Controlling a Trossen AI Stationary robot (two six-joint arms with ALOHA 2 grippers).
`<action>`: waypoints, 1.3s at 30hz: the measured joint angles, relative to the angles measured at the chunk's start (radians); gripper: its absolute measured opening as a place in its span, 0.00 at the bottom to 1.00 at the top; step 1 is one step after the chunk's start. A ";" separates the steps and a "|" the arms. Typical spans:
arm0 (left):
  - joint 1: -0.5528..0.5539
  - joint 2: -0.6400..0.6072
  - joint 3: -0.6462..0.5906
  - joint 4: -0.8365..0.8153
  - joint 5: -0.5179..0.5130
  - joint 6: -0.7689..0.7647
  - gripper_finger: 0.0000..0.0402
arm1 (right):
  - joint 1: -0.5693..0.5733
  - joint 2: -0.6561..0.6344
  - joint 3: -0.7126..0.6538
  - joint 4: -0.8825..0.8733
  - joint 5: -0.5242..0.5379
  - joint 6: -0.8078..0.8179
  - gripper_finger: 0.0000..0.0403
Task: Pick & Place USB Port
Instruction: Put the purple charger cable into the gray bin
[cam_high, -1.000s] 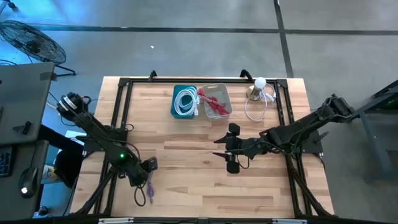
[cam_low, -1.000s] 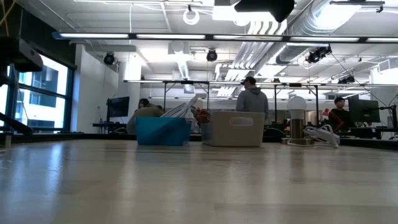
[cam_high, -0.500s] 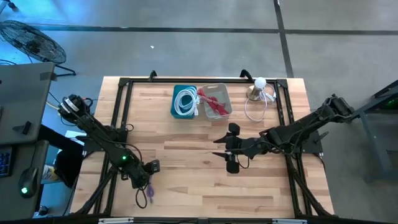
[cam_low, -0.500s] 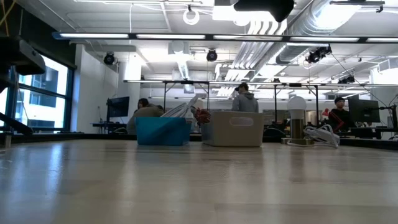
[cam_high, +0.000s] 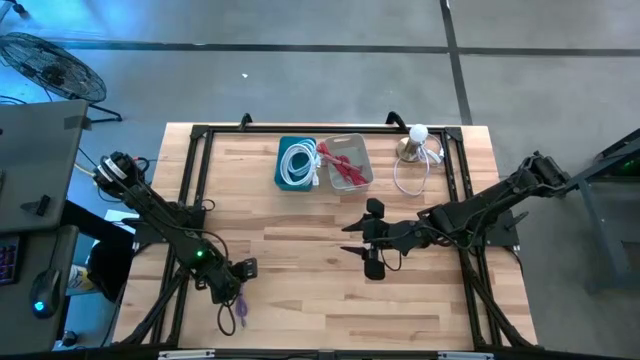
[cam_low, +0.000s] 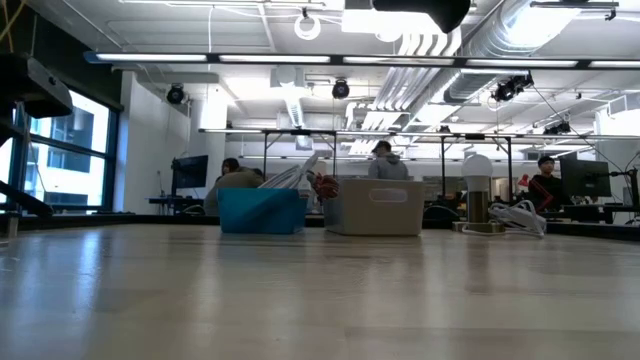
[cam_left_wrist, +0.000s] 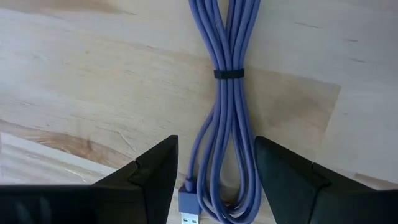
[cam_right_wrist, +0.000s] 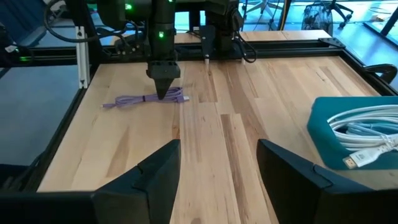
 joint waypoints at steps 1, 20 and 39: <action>0.000 0.000 0.000 0.000 0.000 0.000 0.51 | 0.000 0.000 0.000 0.003 -0.003 0.000 0.51; -0.002 0.110 0.003 -0.015 -0.002 -0.001 0.24 | 0.000 0.000 0.000 0.004 -0.003 0.008 0.51; 0.000 0.019 0.058 -0.005 -0.463 -0.056 0.02 | 0.016 0.000 0.000 0.003 -0.042 -0.026 0.51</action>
